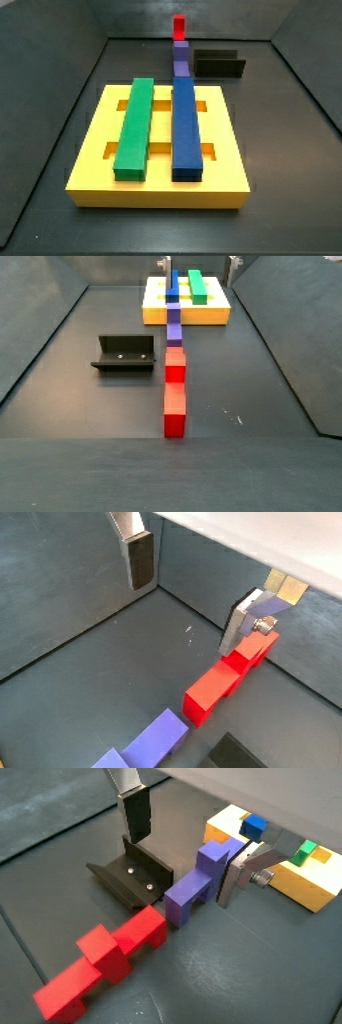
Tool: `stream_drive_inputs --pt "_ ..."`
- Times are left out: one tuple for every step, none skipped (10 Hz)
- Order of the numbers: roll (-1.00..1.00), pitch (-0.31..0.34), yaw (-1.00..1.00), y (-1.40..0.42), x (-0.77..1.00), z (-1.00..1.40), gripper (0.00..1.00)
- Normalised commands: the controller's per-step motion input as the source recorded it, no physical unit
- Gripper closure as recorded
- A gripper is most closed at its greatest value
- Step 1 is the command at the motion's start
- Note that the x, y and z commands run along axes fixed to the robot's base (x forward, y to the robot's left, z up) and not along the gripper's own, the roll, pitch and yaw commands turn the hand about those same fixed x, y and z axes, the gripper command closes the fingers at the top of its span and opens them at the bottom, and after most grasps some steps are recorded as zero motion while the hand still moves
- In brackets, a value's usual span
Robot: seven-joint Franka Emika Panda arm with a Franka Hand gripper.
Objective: Pick up the purple object. Move up. Move to above the board. Insert the purple object.
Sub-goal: Pick up the purple object.
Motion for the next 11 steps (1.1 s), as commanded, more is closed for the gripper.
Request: stream_drive_inputs --pt "0.00 0.000 0.00 0.00 0.02 0.00 0.00" --pt "-0.04 0.000 -0.05 0.00 0.19 0.00 0.00" --pt "-0.09 0.000 -0.16 0.00 0.29 0.00 0.00" --pt "-0.12 0.026 -0.33 0.00 0.29 0.00 0.00" --pt "-0.18 0.004 -0.53 -0.10 0.52 0.09 0.00" --pt "-0.21 0.000 -0.76 -0.08 0.28 0.05 0.00" --pt "-0.25 -0.074 -0.82 -0.03 0.16 0.00 0.00" --pt "-0.24 -0.103 -0.80 -0.04 0.16 0.00 0.00" --pt "-0.24 -0.110 -0.80 -0.03 0.17 0.00 0.00" --pt "-0.23 -0.070 -0.81 -0.03 0.17 0.00 0.00" --pt "-0.25 -0.029 -0.77 -0.04 0.22 0.00 0.00"
